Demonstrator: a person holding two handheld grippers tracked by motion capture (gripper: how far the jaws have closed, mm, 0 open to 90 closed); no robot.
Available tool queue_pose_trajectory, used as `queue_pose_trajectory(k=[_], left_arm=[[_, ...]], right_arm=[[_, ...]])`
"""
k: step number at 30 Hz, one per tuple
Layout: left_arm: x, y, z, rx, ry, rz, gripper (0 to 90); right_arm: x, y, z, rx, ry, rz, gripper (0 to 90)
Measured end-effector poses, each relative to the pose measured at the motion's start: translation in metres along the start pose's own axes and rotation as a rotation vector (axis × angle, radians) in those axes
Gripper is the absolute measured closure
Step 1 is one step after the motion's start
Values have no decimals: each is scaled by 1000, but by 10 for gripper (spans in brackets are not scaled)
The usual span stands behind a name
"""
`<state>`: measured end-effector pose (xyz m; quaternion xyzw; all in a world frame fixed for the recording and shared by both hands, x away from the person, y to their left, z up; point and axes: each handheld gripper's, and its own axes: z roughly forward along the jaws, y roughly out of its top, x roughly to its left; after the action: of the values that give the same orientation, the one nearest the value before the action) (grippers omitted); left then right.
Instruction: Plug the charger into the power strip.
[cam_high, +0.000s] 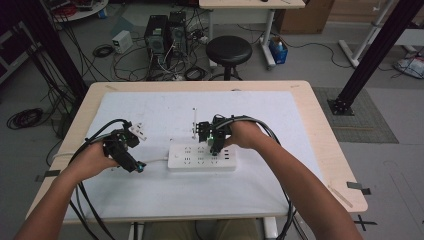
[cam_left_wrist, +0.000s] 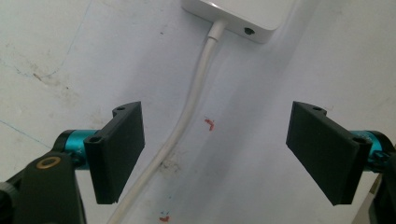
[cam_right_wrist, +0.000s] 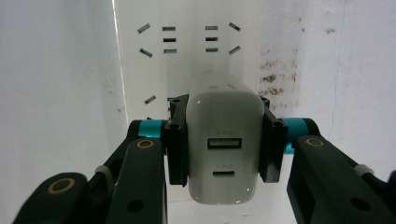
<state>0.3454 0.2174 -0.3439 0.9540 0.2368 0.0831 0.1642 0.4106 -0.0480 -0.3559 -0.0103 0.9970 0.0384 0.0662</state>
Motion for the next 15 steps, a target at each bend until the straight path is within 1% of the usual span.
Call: queue_pose_trajectory(k=[1, 2, 3, 7, 10, 12, 13, 14, 15], left_arm=[[0, 0, 0, -2, 1, 0, 194], [-2, 0, 2, -20, 0, -19, 194], [-1, 0, 1, 1, 0, 5, 194], [-1, -1, 4, -7, -7, -7, 194], [-1, -1, 6, -2, -10, 0, 194], [-1, -1, 7, -6, -13, -6, 194], [-1, -1, 7, -9, -14, -8, 194], [-1, -1, 7, -11, -15, -9, 194], [0, -1, 7, -10, -16, -3, 194]], right_arm=[[-1, 1, 0, 10, 6, 3, 621], [-1, 2, 0, 18, 9, 7, 621], [-2, 3, 0, 20, 11, 8, 621], [-1, 4, 1, 31, 6, 21, 622], [-1, 5, 1, 32, 9, 30, 623], [-1, 7, 1, 41, 8, 29, 623], [-1, 7, 3, 45, 4, 18, 623], [2, 8, 8, 75, -2, 3, 623], [4, 10, 9, 77, -10, -3, 623]])
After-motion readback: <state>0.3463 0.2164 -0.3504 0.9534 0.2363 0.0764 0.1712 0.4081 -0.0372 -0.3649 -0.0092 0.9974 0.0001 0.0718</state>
